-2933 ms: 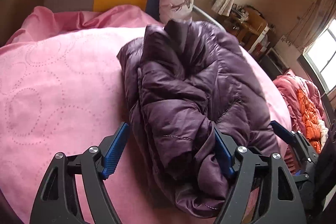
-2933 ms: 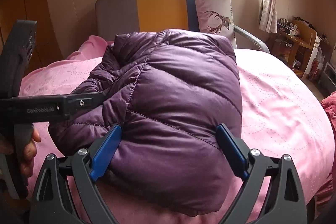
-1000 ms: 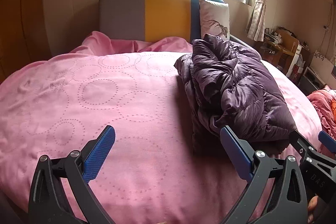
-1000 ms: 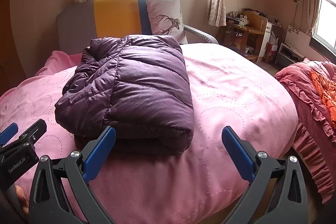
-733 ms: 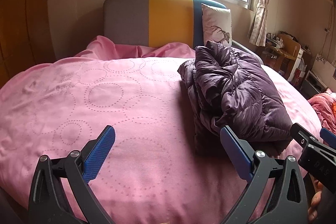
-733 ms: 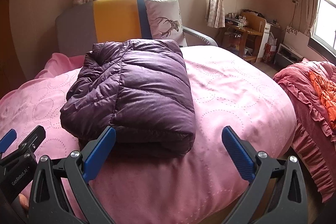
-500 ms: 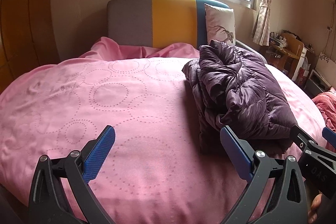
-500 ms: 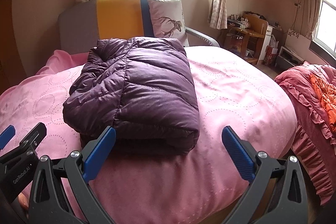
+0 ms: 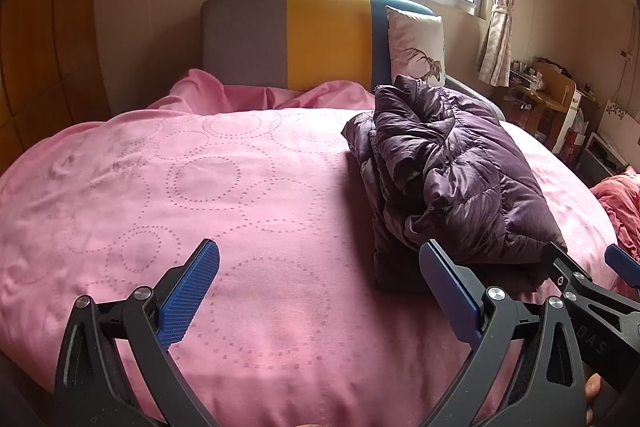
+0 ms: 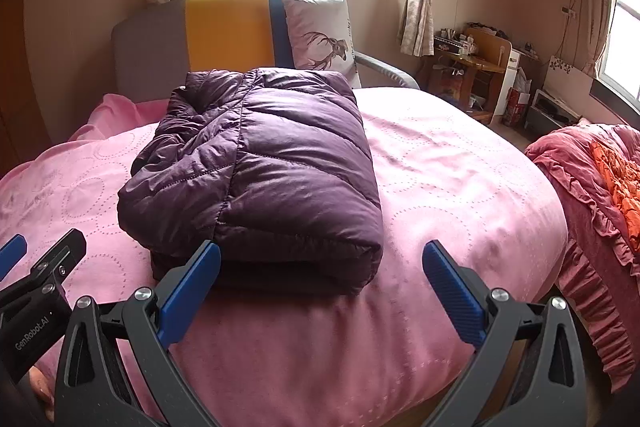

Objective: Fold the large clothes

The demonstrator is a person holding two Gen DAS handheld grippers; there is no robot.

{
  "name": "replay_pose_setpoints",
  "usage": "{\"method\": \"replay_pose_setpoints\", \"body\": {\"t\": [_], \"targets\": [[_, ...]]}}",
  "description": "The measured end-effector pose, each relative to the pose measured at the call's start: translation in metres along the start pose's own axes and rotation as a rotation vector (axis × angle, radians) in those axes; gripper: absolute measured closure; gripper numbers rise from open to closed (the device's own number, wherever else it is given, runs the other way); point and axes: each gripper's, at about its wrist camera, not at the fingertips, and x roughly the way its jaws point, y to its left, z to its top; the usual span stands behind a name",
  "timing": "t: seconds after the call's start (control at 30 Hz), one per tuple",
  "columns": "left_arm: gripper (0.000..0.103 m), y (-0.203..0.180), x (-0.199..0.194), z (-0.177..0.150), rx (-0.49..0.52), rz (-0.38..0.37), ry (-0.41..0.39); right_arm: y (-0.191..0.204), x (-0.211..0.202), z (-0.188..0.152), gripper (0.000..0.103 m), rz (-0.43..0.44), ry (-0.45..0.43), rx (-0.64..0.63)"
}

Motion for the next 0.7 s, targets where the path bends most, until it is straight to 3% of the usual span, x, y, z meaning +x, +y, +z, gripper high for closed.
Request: {"method": "replay_pose_setpoints", "body": {"t": [0.7], "targets": [[0.004, 0.002, -0.013, 0.003, 0.006, -0.005, -0.04, 0.0, 0.003, -0.001, 0.002, 0.008, 0.012, 0.0]]}}
